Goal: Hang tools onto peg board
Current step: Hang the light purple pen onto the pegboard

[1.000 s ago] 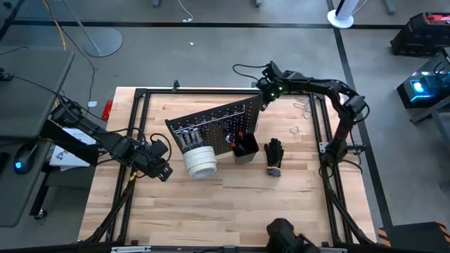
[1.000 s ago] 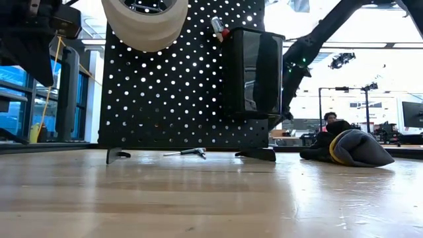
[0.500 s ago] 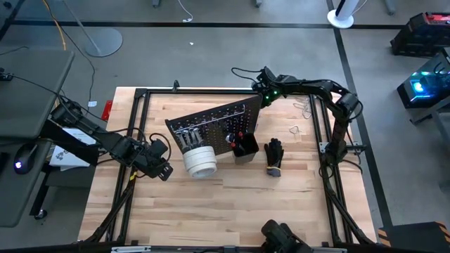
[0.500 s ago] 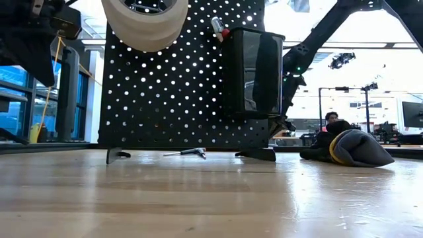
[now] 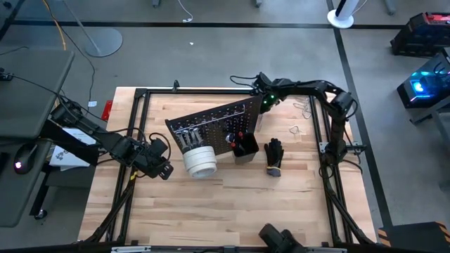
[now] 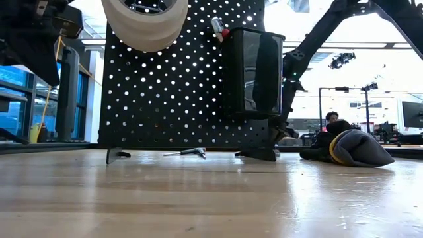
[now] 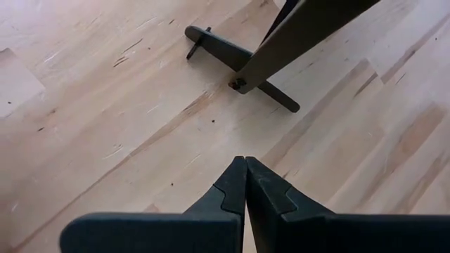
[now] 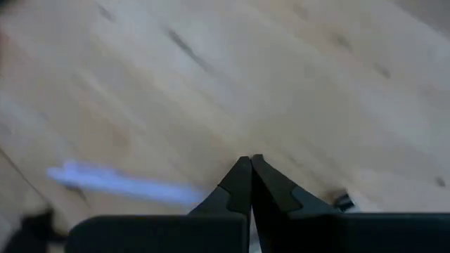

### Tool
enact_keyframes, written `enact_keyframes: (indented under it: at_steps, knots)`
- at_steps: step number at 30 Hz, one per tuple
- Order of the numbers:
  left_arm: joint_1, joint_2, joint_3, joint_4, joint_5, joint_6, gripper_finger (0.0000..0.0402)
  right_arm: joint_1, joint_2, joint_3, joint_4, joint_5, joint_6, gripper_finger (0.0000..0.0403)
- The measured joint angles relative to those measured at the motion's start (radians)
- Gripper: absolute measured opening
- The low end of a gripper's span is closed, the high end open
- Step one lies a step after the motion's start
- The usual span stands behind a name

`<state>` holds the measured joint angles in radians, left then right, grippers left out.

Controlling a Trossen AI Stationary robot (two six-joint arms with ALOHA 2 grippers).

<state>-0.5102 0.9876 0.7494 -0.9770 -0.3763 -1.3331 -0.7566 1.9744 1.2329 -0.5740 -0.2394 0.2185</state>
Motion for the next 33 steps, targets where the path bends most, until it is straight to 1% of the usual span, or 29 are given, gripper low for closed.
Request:
enact_keyframes:
  at_steps: [8,11,14,18,21,24,26,27,28,30,33]
  knots:
    - [0.000,0.001,0.000,0.001,-0.031,-0.002,0.0000,0.008,-0.005,0.003,-0.257,0.057,-0.173,0.0000]
    - [0.000,0.001,0.000,0.001,-0.044,-0.003,0.0000,0.020,-0.008,0.002,-0.320,0.062,-0.197,0.0000]
    - [0.000,0.001,0.000,0.001,-0.053,-0.026,0.0000,0.043,-0.014,-0.002,-0.377,0.089,-0.215,0.0000]
    - [0.000,0.001,0.000,0.002,-0.063,-0.036,0.0000,0.072,-0.061,-0.077,-0.405,0.099,-0.220,0.0000]
    - [0.000,0.002,0.000,0.002,-0.071,-0.036,0.0000,0.089,-0.134,-0.187,-0.358,0.096,-0.189,0.0000]
    - [0.000,0.002,0.000,0.002,-0.081,-0.036,0.0000,0.101,-0.238,-0.302,-0.270,0.083,-0.133,0.0000]
    - [0.000,0.001,0.000,0.001,-0.082,-0.037,0.0000,0.102,-0.312,-0.349,-0.218,0.067,-0.092,0.0000]
    - [0.000,0.001,0.000,0.002,-0.083,-0.037,0.0000,0.100,-0.348,-0.359,-0.190,0.064,-0.081,0.0000]
    - [0.000,0.002,0.000,0.002,-0.083,-0.036,0.0000,0.095,-0.384,-0.357,-0.125,0.060,-0.083,0.0000]
    - [0.000,0.002,0.000,0.001,-0.083,-0.036,0.0000,0.084,-0.445,-0.341,-0.035,0.049,-0.129,0.0000]
    - [0.000,0.002,0.000,0.002,-0.083,-0.036,0.0000,0.081,-0.462,-0.313,0.027,0.051,-0.167,0.0000]
